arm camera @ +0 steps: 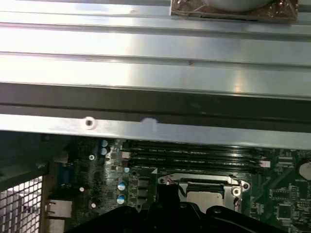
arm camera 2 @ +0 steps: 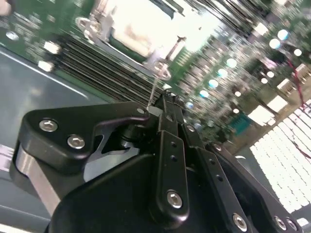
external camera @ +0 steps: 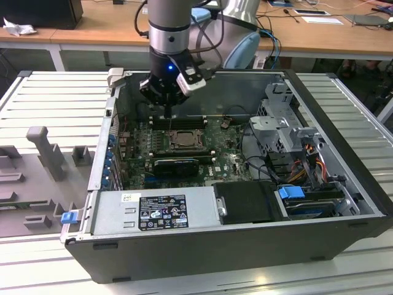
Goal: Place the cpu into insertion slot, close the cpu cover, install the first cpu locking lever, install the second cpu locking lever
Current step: 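Install the first cpu locking lever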
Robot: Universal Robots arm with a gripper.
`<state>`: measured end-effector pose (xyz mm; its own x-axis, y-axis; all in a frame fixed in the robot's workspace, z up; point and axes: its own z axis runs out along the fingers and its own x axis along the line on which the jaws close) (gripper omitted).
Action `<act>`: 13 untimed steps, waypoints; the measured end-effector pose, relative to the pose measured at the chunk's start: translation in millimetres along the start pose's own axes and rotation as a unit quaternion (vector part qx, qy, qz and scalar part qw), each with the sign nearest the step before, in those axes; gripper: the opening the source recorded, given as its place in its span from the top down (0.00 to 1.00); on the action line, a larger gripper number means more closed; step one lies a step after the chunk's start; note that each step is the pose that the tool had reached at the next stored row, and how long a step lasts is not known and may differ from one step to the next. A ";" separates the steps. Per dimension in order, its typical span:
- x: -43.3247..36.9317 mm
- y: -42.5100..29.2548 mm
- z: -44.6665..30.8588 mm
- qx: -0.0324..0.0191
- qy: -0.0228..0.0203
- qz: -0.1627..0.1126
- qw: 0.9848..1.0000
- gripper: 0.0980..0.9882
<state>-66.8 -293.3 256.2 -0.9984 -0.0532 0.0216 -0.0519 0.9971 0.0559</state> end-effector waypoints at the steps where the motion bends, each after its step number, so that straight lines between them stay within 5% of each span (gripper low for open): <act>1: -7.2 -0.4 0.0 0.000 0.000 0.000 1.000 0.99; 3: -16.4 -1.0 0.1 -0.003 0.000 0.000 1.000 0.99; 4: -17.0 -1.4 0.3 -0.009 0.000 0.000 1.000 0.99; 5: -16.9 -2.3 1.4 -0.010 -0.006 0.000 1.000 0.99; 7: -17.0 -2.3 2.8 -0.008 -0.027 -0.002 1.000 0.99; 13: -17.7 -1.5 14.2 -0.008 -0.029 0.010 1.000 0.99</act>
<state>-49.4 -293.0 241.5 -0.9990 -0.0292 -0.0349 -0.0316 0.9970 0.0712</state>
